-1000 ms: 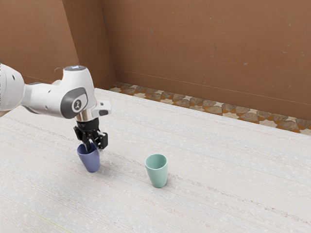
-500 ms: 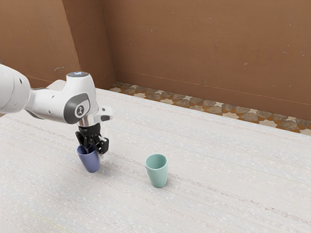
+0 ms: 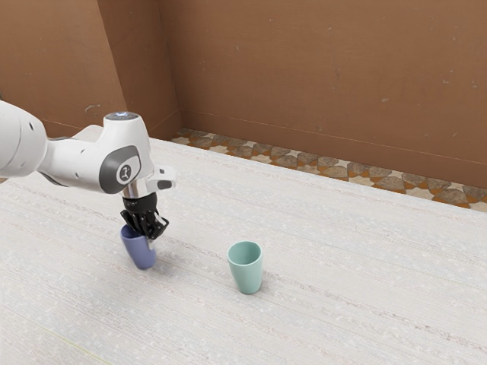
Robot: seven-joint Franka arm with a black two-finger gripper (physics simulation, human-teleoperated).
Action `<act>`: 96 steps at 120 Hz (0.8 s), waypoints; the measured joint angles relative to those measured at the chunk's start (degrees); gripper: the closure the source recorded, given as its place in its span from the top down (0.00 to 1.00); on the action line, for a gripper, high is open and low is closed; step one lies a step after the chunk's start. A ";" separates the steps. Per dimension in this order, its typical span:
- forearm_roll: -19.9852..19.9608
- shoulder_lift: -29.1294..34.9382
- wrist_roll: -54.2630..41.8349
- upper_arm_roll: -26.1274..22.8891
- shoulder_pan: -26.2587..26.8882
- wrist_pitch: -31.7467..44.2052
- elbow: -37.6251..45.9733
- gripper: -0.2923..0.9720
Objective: Place the left cup onto the right cup
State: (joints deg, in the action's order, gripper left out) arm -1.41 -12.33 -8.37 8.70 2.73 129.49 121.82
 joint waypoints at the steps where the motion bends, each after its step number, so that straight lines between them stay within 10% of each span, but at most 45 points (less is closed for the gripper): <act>1: 0.00 0.02 0.00 0.00 0.00 -0.01 0.00 0.17; 96: 1.42 13.51 0.02 -0.44 5.98 -8.05 -0.05 0.15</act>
State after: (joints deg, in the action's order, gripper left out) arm 0.01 1.17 -8.35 8.27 8.72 121.44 121.77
